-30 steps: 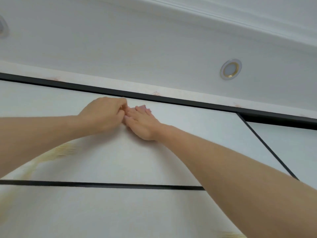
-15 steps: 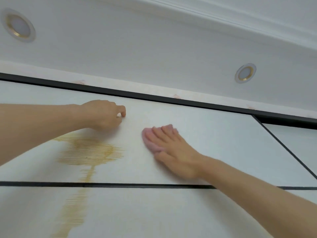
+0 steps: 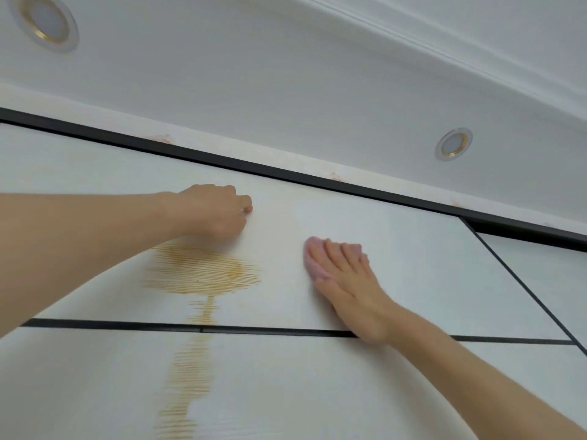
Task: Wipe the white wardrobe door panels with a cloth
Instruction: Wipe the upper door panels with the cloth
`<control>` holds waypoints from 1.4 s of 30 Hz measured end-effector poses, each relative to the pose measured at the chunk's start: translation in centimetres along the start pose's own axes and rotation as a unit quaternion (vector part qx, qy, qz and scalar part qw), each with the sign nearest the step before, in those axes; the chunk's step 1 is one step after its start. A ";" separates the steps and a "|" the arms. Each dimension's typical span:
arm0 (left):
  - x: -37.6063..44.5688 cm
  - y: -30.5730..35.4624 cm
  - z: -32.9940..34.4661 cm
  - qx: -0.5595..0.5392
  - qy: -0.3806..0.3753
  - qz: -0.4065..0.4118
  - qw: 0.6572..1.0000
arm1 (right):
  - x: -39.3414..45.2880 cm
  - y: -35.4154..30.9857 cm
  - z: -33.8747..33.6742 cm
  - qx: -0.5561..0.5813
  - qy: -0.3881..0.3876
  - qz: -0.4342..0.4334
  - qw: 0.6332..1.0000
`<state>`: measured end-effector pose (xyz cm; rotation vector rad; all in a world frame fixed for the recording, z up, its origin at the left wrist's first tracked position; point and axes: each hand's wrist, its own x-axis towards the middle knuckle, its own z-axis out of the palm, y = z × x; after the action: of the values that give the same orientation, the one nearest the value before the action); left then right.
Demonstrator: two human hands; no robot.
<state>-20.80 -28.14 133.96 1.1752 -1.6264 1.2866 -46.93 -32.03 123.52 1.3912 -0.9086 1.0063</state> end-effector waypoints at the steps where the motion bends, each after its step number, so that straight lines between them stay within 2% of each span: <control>1: 0.1 -0.2 0.1 -0.002 0.005 0.000 1.000 | -1.4 -3.0 -0.4 0.019 -0.024 -0.085 0.996; 4: 0.3 -0.4 -0.1 -0.014 0.005 0.003 1.000 | -2.4 -6.6 -1.4 0.040 -0.067 -0.253 0.964; 6: 0.2 -0.6 -0.2 -0.015 0.010 0.000 1.000 | 0.4 -3.8 -1.3 0.011 -0.039 -0.267 0.963; 7: 0.1 -0.7 -0.2 -0.015 0.009 -0.002 1.000 | 2.3 -1.0 -1.0 0.015 -0.018 -0.211 0.977; 8: 0.0 -0.7 -0.2 -0.017 0.007 -0.002 1.000 | 4.1 2.1 -1.0 0.041 -0.009 -0.100 0.994; 9: 0.0 -0.7 -0.1 -0.019 0.004 -0.002 1.000 | 5.9 4.8 -0.9 0.079 -0.010 0.053 0.995; 10: 0.1 -0.6 0.1 -0.023 0.004 -0.002 1.000 | 7.4 6.9 -0.7 0.106 0.007 0.181 0.978; 11: 0.1 -0.8 0.2 -0.025 0.007 -0.005 1.000 | 8.7 7.4 -0.6 0.123 0.025 0.251 0.960; 12: 0.2 -0.8 0.3 -0.029 0.011 -0.005 1.000 | 9.4 6.8 -0.3 0.122 0.033 0.258 0.958; 14: 0.3 -0.8 0.1 -0.035 0.013 -0.005 0.999 | 10.0 2.6 0.2 0.090 0.017 0.147 0.985; 16: 0.2 -0.8 -0.1 -0.037 0.012 -0.005 0.999 | 8.0 -3.8 1.0 0.060 -0.013 -0.054 0.997; 18: 0.1 -1.0 -0.3 -0.042 0.009 -0.006 0.999 | 5.3 -7.7 0.8 0.026 -0.038 -0.234 0.971; 19: 0.0 -1.1 -0.3 -0.044 0.006 -0.006 0.999 | 5.3 -7.4 0.3 0.009 -0.049 -0.279 0.959; 20: -0.2 -1.1 -0.4 -0.044 0.000 -0.005 0.999 | 6.2 -5.9 -0.1 0.009 -0.043 -0.285 0.958; 21: -0.3 -1.1 -0.5 -0.043 -0.005 -0.003 0.999 | 7.8 -3.5 -0.3 0.021 -0.034 -0.245 0.969; 22: -0.4 -1.0 -0.6 -0.043 -0.010 -0.003 0.999 | 9.9 -0.3 -0.4 0.040 -0.019 -0.159 0.986; 23: -0.6 -1.2 -0.6 -0.043 -0.012 -0.006 0.999 | 12.1 2.8 -0.5 0.057 -0.013 -0.039 0.998; 25: -0.6 -1.2 -0.5 -0.045 -0.017 -0.001 0.999 | 14.8 7.5 -0.6 0.084 -0.001 0.192 0.978; 26: -0.5 -1.1 -0.4 -0.048 -0.016 0.000 0.999 | 15.8 8.3 -0.3 0.079 0.006 0.259 0.962; 27: -0.4 -1.1 -0.3 -0.051 -0.011 0.000 0.999 | 16.7 8.1 0.1 0.067 0.015 0.284 0.956; 29: -0.2 -1.0 -0.1 -0.058 0.001 0.000 0.998 | 18.6 5.4 0.6 0.047 0.023 0.264 0.963; 30: -0.1 -1.0 0.0 -0.061 0.006 -0.001 0.998 | 19.1 3.0 0.7 0.057 0.019 0.221 0.973; 32: 0.0 -1.3 0.1 -0.071 0.031 -0.007 0.997 | 19.0 -2.4 1.0 0.097 -0.009 0.074 0.993; 34: -0.2 -2.2 0.3 -0.095 0.070 -0.005 0.993 | 17.3 -6.4 1.0 0.122 -0.035 -0.088 0.988; 36: -0.8 -4.0 0.5 -0.126 0.093 0.001 0.988 | 16.9 -5.0 0.6 0.114 -0.032 -0.146 0.982; 37: -1.1 -5.3 0.5 -0.133 0.095 0.000 0.987 | 17.2 -2.5 0.3 0.102 -0.024 -0.112 0.988; 39: -2.0 -8.1 0.2 -0.130 0.098 -0.024 0.986 | 17.9 2.3 0.0 0.091 -0.007 0.078 0.993; 40: -2.5 -9.4 0.0 -0.129 0.104 -0.042 0.985 | 18.0 3.5 -0.1 0.094 0.004 0.175 0.980; 41: -3.0 -10.7 -0.1 -0.126 0.110 -0.063 0.984 | 18.4 3.2 -0.1 0.088 0.013 0.235 0.968; 42: -3.2 -11.7 -0.1 -0.120 0.106 -0.079 0.984 | 18.6 1.6 0.1 0.086 0.021 0.250 0.964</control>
<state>-8.64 -28.23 134.46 0.9642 -1.4551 1.0445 -42.15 -31.75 141.58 1.3024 -1.1964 1.5195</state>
